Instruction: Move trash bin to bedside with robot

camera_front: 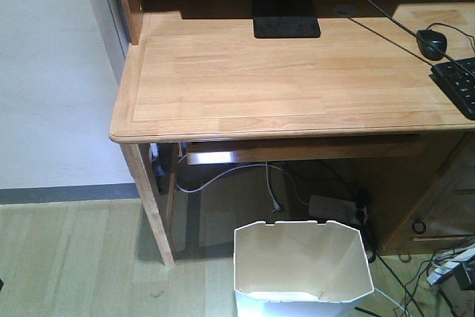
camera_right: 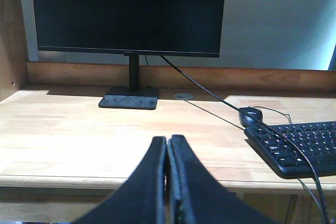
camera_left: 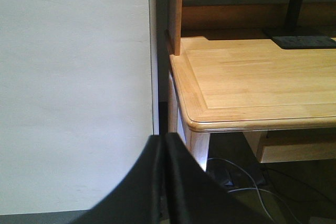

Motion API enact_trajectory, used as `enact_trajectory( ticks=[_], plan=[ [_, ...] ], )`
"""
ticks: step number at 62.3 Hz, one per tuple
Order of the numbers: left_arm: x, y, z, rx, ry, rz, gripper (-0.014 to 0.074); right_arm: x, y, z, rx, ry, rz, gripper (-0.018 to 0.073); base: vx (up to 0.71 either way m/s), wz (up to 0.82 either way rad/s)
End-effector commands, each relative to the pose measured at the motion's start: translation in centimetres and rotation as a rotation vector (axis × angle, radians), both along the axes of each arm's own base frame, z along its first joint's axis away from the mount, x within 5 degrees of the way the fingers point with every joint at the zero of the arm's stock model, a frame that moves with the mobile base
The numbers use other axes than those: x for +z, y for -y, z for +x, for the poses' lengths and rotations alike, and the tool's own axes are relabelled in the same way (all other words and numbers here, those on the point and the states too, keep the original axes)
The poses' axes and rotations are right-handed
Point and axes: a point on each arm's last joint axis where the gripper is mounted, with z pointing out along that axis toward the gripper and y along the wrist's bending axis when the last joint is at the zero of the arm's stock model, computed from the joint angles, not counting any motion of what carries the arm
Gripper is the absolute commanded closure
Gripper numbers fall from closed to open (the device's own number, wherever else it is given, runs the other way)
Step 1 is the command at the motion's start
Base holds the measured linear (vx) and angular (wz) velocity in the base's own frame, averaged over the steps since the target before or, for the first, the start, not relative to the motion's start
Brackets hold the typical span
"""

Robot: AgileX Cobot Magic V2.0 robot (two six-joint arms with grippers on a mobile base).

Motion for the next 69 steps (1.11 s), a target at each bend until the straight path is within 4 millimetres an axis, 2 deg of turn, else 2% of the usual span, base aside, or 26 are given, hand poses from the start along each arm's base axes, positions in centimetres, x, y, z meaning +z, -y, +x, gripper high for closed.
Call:
enact_trajectory(
  ticks=[1, 24, 34, 44, 54, 69],
  plan=[
    [0.1, 0.0, 0.1, -0.001, 0.065, -0.008, 0.0603, 0.5, -0.1, -0.1, 0.006, 0.079, -0.015, 0.0568, 0.0, 0.0],
    [0.1, 0.0, 0.1, -0.001, 0.065, -0.008, 0.0603, 2.4, -0.2, -0.4, 0.019, 0.253, 0.004, 0.0568, 0.0, 0.0],
    [0.1, 0.0, 0.1, -0.001, 0.065, -0.008, 0.0603, 4.4, -0.1, -0.7, 0.018, 0.295, 0.005, 0.0568, 0.0, 0.0],
    [0.1, 0.0, 0.1, -0.001, 0.065, -0.008, 0.0603, 6.7, -0.1, -0.2, 0.012, 0.226, 0.01, 0.0568, 0.0, 0.0],
    [0.1, 0.0, 0.1, -0.001, 0.065, -0.008, 0.0603, 8.9, -0.1, 1.4, 0.009, 0.132, 0.016, 0.0568, 0.0, 0.0],
    [0.1, 0.0, 0.1, -0.001, 0.065, -0.008, 0.0603, 10.0, -0.2, 3.3, 0.011, 0.08, 0.034, 0.0568, 0.0, 0.0]
  ],
)
